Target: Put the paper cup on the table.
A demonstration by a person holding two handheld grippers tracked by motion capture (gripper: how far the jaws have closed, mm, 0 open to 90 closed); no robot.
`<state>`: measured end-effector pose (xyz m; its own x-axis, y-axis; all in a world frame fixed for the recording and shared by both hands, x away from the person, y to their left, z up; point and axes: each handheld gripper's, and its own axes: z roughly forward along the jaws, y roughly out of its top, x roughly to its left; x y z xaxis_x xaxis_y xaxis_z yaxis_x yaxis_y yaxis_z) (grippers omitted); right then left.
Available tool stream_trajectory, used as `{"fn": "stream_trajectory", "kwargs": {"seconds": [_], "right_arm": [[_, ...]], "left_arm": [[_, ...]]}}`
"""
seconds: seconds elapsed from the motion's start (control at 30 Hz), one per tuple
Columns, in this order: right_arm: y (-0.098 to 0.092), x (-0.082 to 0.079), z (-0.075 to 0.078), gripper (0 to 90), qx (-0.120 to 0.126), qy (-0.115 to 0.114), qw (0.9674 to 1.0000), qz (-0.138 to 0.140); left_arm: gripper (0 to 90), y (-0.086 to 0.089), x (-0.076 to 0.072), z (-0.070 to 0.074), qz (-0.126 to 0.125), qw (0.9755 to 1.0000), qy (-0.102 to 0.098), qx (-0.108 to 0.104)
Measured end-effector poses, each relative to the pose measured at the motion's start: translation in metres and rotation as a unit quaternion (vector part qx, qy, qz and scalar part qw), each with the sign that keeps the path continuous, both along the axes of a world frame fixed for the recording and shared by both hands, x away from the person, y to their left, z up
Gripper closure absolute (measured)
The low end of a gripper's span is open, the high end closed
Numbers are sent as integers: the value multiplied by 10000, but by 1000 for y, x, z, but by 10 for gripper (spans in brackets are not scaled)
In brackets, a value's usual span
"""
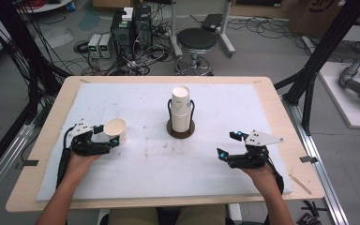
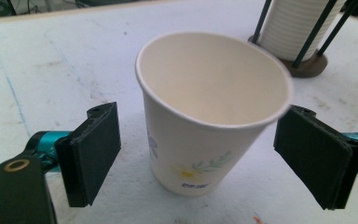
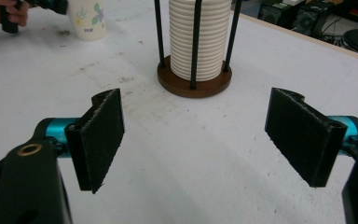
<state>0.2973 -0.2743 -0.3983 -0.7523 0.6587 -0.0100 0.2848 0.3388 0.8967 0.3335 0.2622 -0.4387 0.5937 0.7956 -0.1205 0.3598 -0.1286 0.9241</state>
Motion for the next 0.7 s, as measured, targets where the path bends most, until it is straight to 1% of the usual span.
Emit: {"fn": "stream_trajectory", "kwargs": {"seconds": [0.07, 0.13, 0.2, 0.23, 0.27, 0.3, 0.33, 0.4, 0.43, 0.47, 0.53, 0.57, 0.6, 0.63, 0.7], "right_arm": [[-2, -1, 0, 200, -23, 12, 10000, -38], [-3, -2, 0, 201, -43, 53, 9999, -101], [-5, -3, -1, 201, -96, 73, 9998, -172], [-6, -3, -2, 201, -139, 62, 9997, -206], [-8, -3, -3, 201, -187, 108, 9994, -262], [-9, -2, -5, 200, -214, 119, 9993, -296], [-10, -3, -5, 200, -198, 157, 9992, -318], [-13, -3, -6, 200, -163, 143, 9991, -372], [-14, -4, -6, 200, -130, 177, 9990, -389], [-14, -4, -6, 200, -121, 157, 9991, -386], [-16, -5, -6, 200, -112, 156, 9991, -390], [-16, -5, -5, 201, -130, 117, 9991, -381], [-17, -6, -4, 200, -99, 129, 9991, -387], [-17, -6, -3, 200, -99, 76, 9991, -402], [-17, -6, -1, 200, -49, 75, 9990, -429]], "left_arm": [[149, 3, -6, 6, 9, 9998, -129, -166], [149, 5, -12, 11, -24, 9992, -276, -273], [149, 6, -17, 15, -112, 9985, -376, -391], [149, 6, -21, 17, -163, 9976, -437, -503], [149, 6, -24, 18, -238, 9968, -486, -581], [148, 5, -26, 20, -283, 9962, -548, -613], [148, 5, -29, 21, -323, 9958, -581, -630], [148, 4, -33, 23, -415, 9943, -669, -720], [149, 3, -34, 23, -440, 9938, -712, -733], [149, 3, -35, 24, -431, 9937, -731, -739], [149, 1, -36, 24, -500, 9931, -738, -767], [149, 1, -37, 24, -508, 9930, -741, -767], [150, 0, -38, 24, -523, 9929, -758, -757], [150, -1, -40, 25, -549, 9928, -769, -737], [150, -1, -44, 26, -562, 9922, -811, -758]]}}
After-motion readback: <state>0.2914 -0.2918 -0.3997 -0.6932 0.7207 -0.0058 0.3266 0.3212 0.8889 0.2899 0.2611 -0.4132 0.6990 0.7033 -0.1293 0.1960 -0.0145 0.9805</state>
